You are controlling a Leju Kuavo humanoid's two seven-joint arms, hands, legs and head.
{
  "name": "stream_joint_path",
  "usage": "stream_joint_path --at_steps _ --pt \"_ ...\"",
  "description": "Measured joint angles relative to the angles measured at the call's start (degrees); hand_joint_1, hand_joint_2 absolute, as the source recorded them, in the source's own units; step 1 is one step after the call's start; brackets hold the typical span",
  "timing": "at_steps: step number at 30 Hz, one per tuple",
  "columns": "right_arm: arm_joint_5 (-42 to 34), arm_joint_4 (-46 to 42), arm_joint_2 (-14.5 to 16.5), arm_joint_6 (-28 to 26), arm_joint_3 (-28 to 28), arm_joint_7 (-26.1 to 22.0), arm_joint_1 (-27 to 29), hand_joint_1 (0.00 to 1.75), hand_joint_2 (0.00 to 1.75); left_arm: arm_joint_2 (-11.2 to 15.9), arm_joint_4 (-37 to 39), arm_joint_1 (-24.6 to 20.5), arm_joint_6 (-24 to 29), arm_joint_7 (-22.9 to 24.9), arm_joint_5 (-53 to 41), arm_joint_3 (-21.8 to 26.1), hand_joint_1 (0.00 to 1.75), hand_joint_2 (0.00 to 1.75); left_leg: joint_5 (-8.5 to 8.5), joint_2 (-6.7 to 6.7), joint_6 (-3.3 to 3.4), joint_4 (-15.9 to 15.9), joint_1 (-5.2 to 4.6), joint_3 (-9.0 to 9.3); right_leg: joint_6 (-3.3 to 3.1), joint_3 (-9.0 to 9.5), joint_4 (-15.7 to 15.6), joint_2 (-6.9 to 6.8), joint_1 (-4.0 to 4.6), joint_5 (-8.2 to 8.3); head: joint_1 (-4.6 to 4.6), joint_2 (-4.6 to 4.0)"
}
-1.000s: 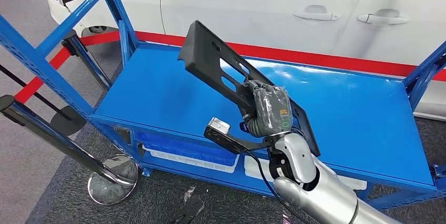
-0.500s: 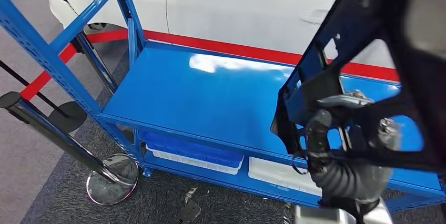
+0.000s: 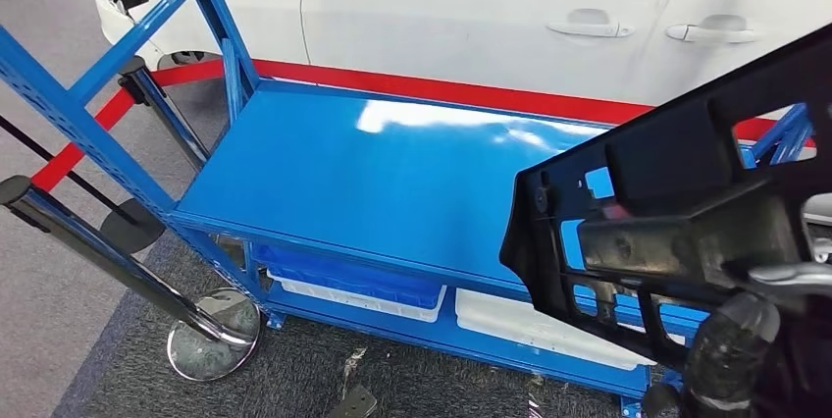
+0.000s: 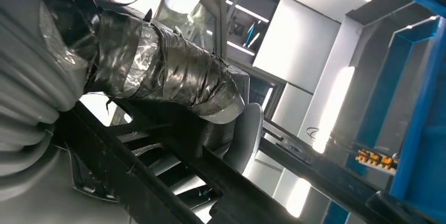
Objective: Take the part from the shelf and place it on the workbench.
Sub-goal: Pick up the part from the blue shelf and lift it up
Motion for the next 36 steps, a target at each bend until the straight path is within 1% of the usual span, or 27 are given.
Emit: stream_joint_path --at_steps 1,2,3,5,7,10,11,12,13,15,16,17,18,19,21,23,25,26,27,28,30,31,32,33,34,35,36 --pt "-0.6 -0.34 0.21 -0.07 0.0 -0.61 0.88 1.75 1.75 0.01 0.0 0.09 0.13 0.1 -0.07 0.0 0.0 1.75 -0.87 0.0 0.07 1.94 -0.02 -0.3 -0.12 -0.35 0.03 -0.07 0.16 0.24 0.01 0.0" --pt "-1.49 -0.64 0.49 -0.13 0.0 -1.33 1.8 1.75 1.75 0.02 0.0 0.18 0.2 0.24 -0.12 0.0 0.0 1.75 -0.69 0.0 0.27 1.82 -0.1 0.45 -0.19 -0.71 0.07 -0.1 0.31 0.51 0.01 0.01" --pt "-2.53 -0.88 0.8 -0.16 -0.01 -2.09 2.64 1.75 1.75 0.03 0.0 0.26 0.2 0.42 -0.2 0.0 0.0 1.75 0.41 0.0 0.55 -0.38 -0.22 2.24 -0.21 -1.04 0.12 -0.09 0.42 0.77 0.02 0.0" --pt "-5.35 -1.27 1.59 -0.19 -0.02 -4.2 4.08 1.75 1.75 0.04 0.0 0.33 0.09 0.87 -0.46 0.0 0.0 1.75 3.18 0.03 1.41 -8.67 -0.72 7.63 -0.15 -1.47 0.17 -0.06 0.54 1.35 0.03 0.01" --pt "-8.73 -1.41 2.44 -0.2 -0.13 -6.93 5.38 1.75 1.75 0.07 0.0 0.3 -0.04 1.15 -0.68 0.0 0.0 1.75 4.56 0.07 2.03 -14.14 -1.3 10.58 0.26 -1.61 -0.03 -0.11 0.47 2.03 0.01 0.01" --pt "-13.39 -1.41 3.75 -0.21 -0.51 -10.61 7.23 1.75 1.75 0.24 0.0 0.65 -0.36 1.44 -0.63 0.0 0.0 1.75 5.85 0.09 2.44 -15.37 -1.5 10.37 1.22 -1.72 -0.46 -0.27 0.22 3.07 -0.07 -0.01" --pt "-14.39 -1.38 4.07 -0.21 -0.65 -11.49 7.73 1.75 1.75 0.3 0.0 0.83 -0.49 1.56 -0.49 0.0 0.0 1.75 6.67 0.21 2.59 -15.92 -1.36 10.26 1.48 -1.94 -0.24 -0.21 0.26 2.64 0.0 -0.01" --pt "-15.08 -1.34 4.34 -0.21 -0.76 -12.11 8.11 1.75 1.75 0.34 0.0 0.97 -0.64 1.64 -0.32 0.0 0.0 1.75 7.56 0.38 2.83 -16.5 -1.19 10.0 1.68 -2.43 0.84 -0.13 0.32 1.1 0.05 -0.01" --pt "-15.58 -1.28 4.52 -0.21 -0.83 -12.48 8.33 1.75 1.75 0.36 0.0 1.05 -0.8 1.73 -0.16 0.0 0.0 1.75 8.4 0.56 3.03 -16.91 -1.01 9.55 1.84 -3.16 3.04 -0.04 0.34 -1.42 0.14 0.0" --pt "-16.53 -1.09 4.92 -0.21 -0.87 -12.74 8.5 1.75 1.75 0.42 0.0 1.15 -1.15 1.81 0.12 0.01 0.0 1.75 9.53 0.75 3.25 -16.82 -1.07 8.06 2.19 -4.65 9.66 0.05 0.24 -6.98 0.25 -0.01" --pt "-17.04 -0.97 5.08 -0.21 -0.87 -12.8 8.52 1.75 1.75 0.48 0.0 1.23 -1.33 1.75 0.31 0.01 0.0 1.75 10.0 0.79 3.18 -16.58 -1.04 7.18 2.41 -4.96 12.74 0.06 0.08 -8.18 0.26 -0.01" --pt "-17.57 -0.82 5.23 -0.21 -0.87 -12.91 8.52 1.75 1.75 0.57 0.0 1.35 -1.49 1.64 0.53 0.01 0.0 1.75 10.41 0.83 3.02 -16.25 -0.97 6.27 2.65 -4.62 14.5 0.05 -0.13 -8.0 0.26 -0.01" --pt "-18.06 -0.64 5.37 -0.21 -0.87 -13.11 8.51 1.75 1.75 0.68 0.0 1.48 -1.63 1.46 0.82 0.02 0.0 1.75 10.76 0.86 2.82 -15.78 -0.85 5.32 2.91 -3.49 14.52 0.05 -0.4 -6.76 0.26 -0.01" --pt "-18.5 -0.46 5.54 -0.21 -0.87 -13.38 8.5 1.75 1.75 0.8 0.0 1.6 -1.75 1.25 1.1 0.02 0.0 1.75 11.02 0.85 2.57 -15.16 -0.68 4.37 3.24 -1.41 12.59 0.04 -0.74 -5.2 0.26 0.0" --pt "-19.78 -0.05 6.11 -0.2 -0.87 -14.27 8.49 1.75 1.75 1.22 0.0 1.74 -1.9 0.98 1.67 0.04 0.0 1.75 11.23 0.73 1.89 -13.43 -0.53 2.49 3.83 3.92 5.4 0.2 -1.14 -4.75 0.33 0.01" --pt "-22.03 0.31 6.93 -0.2 -0.9 -15.66 8.66 1.75 1.75 1.73 0.02 1.9 -2.05 1.27 2.1 0.1 0.0 1.75 11.55 0.51 1.14 -12.05 -0.61 1.24 3.37 6.58 0.85 0.34 -1.0 -6.14 0.33 0.0" --pt "-24.51 0.66 7.7 -0.18 -1.07 -17.24 9.1 1.75 1.75 2.09 0.05 2.25 -2.49 2.24 2.29 0.15 0.0 1.75 12.1 0.39 0.56 -11.68 -0.47 0.64 2.03 5.98 0.58 0.23 -0.74 -5.9 0.26 -0.01" --pt "-25.86 0.83 8.02 0.09 -1.25 -17.88 9.28 1.75 1.75 2.21 0.06 2.29 -2.78 3.17 2.56 0.17 0.0 1.75 11.61 0.41 0.29 -11.29 -0.31 0.17 1.41 5.48 0.65 0.15 -0.66 -5.45 0.21 0.0" --pt "-27.74 1.04 8.3 0.74 -1.42 -18.4 9.26 1.75 1.75 2.31 0.07 1.92 -2.97 4.74 3.27 0.22 0.0 1.75 10.14 0.43 0.05 -10.17 -0.18 -0.48 0.81 4.87 0.68 0.03 -0.63 -4.93 0.1 0.0" --pt "-30.27 1.39 8.59 1.51 -1.52 -18.81 8.71 1.75 1.75 2.36 0.07 0.81 -3.06 7.3 4.5 0.34 0.0 1.75 7.76 0.45 -0.17 -8.0 -0.09 -1.33 0.27 4.12 0.69 -0.1 -0.58 -4.31 -0.04 0.01" --pt "-36.33 2.94 9.45 2.77 -1.21 -19.6 6.26 1.75 1.75 2.37 0.09 -3.49 -3.11 14.78 7.33 0.9 0.0 1.75 2.47 0.46 -0.34 -1.32 -0.08 -3.18 -0.35 2.48 0.82 -0.39 -0.14 -2.96 -0.33 0.01" --pt "-38.64 4.03 10.03 2.78 -0.89 -19.88 5.01 1.75 1.75 2.37 0.1 -6.0 -3.26 18.23 8.2 1.37 0.0 1.75 1.09 0.43 -0.24 1.81 -0.11 -3.72 -0.54 1.55 0.87 -0.6 0.15 -2.27 -0.36 0.0" --pt "-40.15 5.06 10.58 2.53 -0.54 -20.11 4.18 1.75 1.75 2.37 0.11 -8.23 -3.48 20.58 8.56 1.89 0.0 1.75 1.06 0.41 0.02 3.64 -0.23 -3.57 -0.67 0.66 0.9 -0.8 0.44 -1.6 -0.35 0.0" --pt "-40.94 5.83 10.97 2.16 -0.3 -20.27 3.8 1.75 1.75 2.37 0.1 -10.0 -3.61 21.6 8.62 2.38 0.0 1.75 2.21 0.38 0.42 3.77 -0.43 -2.53 -0.77 -0.11 0.92 -0.96 0.69 -0.99 -0.34 0.01" --pt "-41.4 6.44 11.2 1.75 -0.18 -20.46 3.63 1.75 1.75 2.37 0.1 -11.34 -3.71 22.0 8.69 2.81 0.0 1.75 4.03 0.36 0.95 2.17 -0.75 -0.52 -0.84 -0.75 0.92 -1.03 0.9 -0.43 -0.32 0.0" --pt "-41.47 6.81 11.27 1.34 -0.13 -20.66 3.53 1.75 1.75 2.37 0.1 -12.33 -3.74 22.0 8.76 3.11 0.0 1.75 5.58 0.3 1.63 -1.16 -1.22 2.42 -0.89 -1.22 0.92 -1.0 1.01 0.09 -0.32 -0.01" --pt "-41.22 7.07 11.29 0.97 -0.12 -20.83 3.45 1.75 1.75 2.39 0.1 -12.97 -3.7 21.95 8.82 3.32 0.0 1.75 6.13 0.23 2.37 -5.32 -1.65 5.55 -0.83 -1.52 0.9 -0.91 1.1 0.58 -0.31 0.0"
